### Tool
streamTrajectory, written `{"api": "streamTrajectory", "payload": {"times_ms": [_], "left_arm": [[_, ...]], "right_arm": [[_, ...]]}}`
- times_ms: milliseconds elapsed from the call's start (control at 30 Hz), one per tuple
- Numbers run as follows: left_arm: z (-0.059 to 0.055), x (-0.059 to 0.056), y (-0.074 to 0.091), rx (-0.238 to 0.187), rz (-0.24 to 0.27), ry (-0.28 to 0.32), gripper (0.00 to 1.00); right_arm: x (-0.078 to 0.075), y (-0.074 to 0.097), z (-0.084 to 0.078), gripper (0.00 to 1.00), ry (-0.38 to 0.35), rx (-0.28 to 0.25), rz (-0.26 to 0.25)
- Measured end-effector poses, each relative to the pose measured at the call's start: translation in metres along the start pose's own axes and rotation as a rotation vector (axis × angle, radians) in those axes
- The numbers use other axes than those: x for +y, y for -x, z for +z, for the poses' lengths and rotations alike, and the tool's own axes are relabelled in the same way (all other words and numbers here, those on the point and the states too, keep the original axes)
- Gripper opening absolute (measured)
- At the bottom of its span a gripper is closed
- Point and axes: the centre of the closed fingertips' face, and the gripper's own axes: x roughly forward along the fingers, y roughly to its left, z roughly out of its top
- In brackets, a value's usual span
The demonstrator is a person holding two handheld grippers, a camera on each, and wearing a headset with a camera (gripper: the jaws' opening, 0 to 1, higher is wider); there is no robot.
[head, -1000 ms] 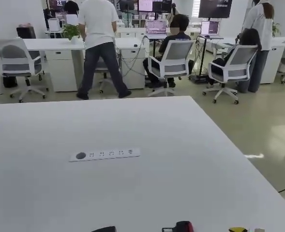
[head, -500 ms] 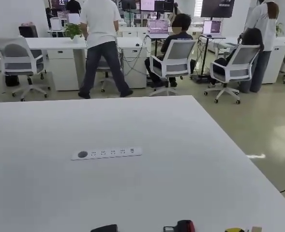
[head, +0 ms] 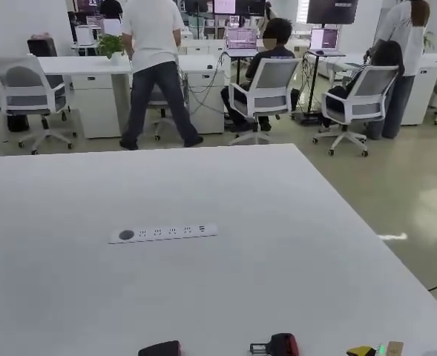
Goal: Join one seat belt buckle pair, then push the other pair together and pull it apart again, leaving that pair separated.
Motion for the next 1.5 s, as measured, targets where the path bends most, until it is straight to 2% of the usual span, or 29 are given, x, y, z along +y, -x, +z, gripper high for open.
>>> {"api": "streamTrajectory", "payload": {"times_ms": [67,333,433,633,833,967,1067,1167,1300,1367,1500], "left_arm": [[0.002,0.005,0.0,0.006,0.03,-0.02,0.9],[0.009,0.002,-0.007,0.0,0.002,-0.031,0.84],[0.013,0.0,-0.013,-0.011,-0.004,-0.04,0.84],[0.015,0.002,-0.021,-0.015,-0.017,-0.048,0.84],[0.011,-0.002,-0.032,0.005,-0.048,-0.056,0.78],[0.019,-0.005,-0.038,-0.01,-0.073,-0.105,0.73],[0.025,-0.013,-0.044,0.001,-0.097,-0.129,0.68],[0.028,-0.018,-0.05,0.023,-0.128,-0.158,0.64],[0.03,-0.016,-0.061,0.046,-0.129,-0.19,0.62],[0.03,-0.015,-0.065,0.052,-0.132,-0.196,0.58],[0.021,-0.016,-0.076,0.1,-0.173,-0.237,0.56]], "right_arm": [[0.0,0.001,0.0,0.86,0.004,0.002,0.003],[-0.001,-0.001,0.004,0.81,0.036,-0.002,0.013],[-0.003,-0.002,0.006,0.81,0.034,-0.009,0.014],[-0.003,-0.005,0.009,0.81,0.047,-0.012,0.025],[-0.004,-0.012,0.007,0.8,0.099,0.032,0.053],[-0.006,-0.022,0.003,0.77,0.136,0.064,0.073],[-0.004,-0.026,0.004,0.7,0.152,0.073,0.103],[-0.001,-0.032,-0.003,0.61,0.18,0.104,0.147],[0.002,-0.037,-0.007,0.53,0.199,0.123,0.187],[0.002,-0.039,-0.008,0.52,0.214,0.128,0.191],[0.0,-0.046,-0.018,0.5,0.236,0.151,0.216]]}}
